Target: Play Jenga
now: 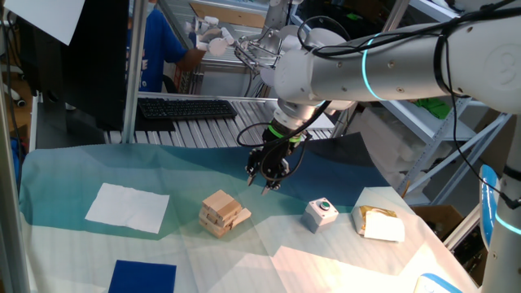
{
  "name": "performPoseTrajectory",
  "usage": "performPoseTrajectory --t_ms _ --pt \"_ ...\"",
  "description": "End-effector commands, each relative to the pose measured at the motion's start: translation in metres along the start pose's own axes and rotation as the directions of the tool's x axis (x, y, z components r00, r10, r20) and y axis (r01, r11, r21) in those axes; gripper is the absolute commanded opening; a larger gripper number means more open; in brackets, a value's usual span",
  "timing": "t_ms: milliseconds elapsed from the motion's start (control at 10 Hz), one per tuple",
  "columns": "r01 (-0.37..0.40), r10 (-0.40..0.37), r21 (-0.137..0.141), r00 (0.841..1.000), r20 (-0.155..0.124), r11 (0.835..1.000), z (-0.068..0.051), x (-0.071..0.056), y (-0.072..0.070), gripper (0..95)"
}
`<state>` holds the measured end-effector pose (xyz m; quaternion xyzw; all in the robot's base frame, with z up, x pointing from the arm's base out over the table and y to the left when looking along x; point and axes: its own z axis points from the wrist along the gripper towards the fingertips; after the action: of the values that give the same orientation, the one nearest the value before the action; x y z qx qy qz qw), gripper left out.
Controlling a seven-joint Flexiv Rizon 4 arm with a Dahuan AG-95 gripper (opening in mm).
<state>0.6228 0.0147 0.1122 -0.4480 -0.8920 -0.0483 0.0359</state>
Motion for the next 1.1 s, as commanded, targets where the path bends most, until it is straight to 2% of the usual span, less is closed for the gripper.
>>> performPoseTrajectory --t_ms 100,500,800,1000,1100 --pt "-0.015 0.015 0.006 1.0 0.0 1.0 -0.0006 -0.0006 0.0012 38.0" --pt "-0.036 0.036 0.019 0.999 -0.003 0.999 -0.0006 -0.0006 0.0012 38.0" --pt "-0.081 0.081 0.024 0.997 0.013 0.996 -0.0006 -0.0006 0.0012 38.0" --pt "-0.095 0.094 0.048 0.995 0.035 0.994 -0.0006 -0.0006 0.0012 38.0" --pt "-0.094 0.092 0.054 0.995 0.036 0.994 -0.0006 -0.0006 0.0012 38.0"
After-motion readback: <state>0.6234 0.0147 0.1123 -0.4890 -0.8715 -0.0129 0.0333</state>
